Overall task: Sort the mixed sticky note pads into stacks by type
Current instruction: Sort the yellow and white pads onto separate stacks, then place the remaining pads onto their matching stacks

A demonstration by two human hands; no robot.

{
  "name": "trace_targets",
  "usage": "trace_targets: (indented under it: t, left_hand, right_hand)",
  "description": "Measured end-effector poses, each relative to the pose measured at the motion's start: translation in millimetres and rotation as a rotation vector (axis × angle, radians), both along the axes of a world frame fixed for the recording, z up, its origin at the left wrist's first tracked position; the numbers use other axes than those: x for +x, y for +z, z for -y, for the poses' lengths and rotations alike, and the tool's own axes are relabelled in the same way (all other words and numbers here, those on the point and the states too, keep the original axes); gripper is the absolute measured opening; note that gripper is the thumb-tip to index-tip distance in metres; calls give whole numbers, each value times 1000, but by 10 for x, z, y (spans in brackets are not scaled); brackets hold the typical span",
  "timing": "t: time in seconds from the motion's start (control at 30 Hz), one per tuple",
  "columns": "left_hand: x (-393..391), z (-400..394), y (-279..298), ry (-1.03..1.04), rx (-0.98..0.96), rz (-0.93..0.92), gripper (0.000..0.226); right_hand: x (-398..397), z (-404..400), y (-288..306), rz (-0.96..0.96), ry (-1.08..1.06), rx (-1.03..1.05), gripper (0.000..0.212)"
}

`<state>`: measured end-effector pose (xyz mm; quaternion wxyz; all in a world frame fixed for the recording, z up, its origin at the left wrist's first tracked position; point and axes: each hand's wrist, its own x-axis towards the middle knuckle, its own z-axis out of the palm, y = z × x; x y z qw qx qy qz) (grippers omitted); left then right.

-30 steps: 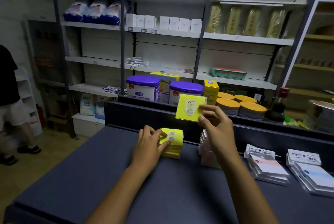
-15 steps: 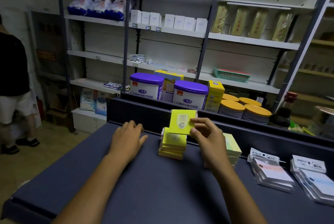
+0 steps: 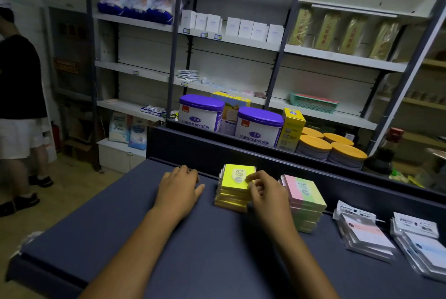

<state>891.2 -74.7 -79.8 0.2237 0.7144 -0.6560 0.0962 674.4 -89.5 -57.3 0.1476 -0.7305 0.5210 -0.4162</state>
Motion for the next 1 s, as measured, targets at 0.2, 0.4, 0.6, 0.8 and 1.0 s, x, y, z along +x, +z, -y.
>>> trace_targets:
  t: [0.2, 0.4, 0.6, 0.8, 1.0]
  left_hand:
    - [10, 7, -6, -35, -27, -81, 27]
    - [0, -27, 78, -50, -89, -166, 22]
    - [-294, -145, 351, -147, -148, -160, 23]
    - [-961, -291, 685, -275, -155, -83, 27]
    - [-1839, -515, 851, -387, -128, -26, 30]
  right_hand:
    - [15, 4, -48, -154, -30, -36, 9]
    - [-15, -61, 24, -201, -13, -53, 12]
    - [-297, -248, 319, -212, 20, -130, 21]
    - [-1090, -507, 523, -344, -97, -128, 25]
    - [-2060, -865, 540, -508, -231, -7, 33]
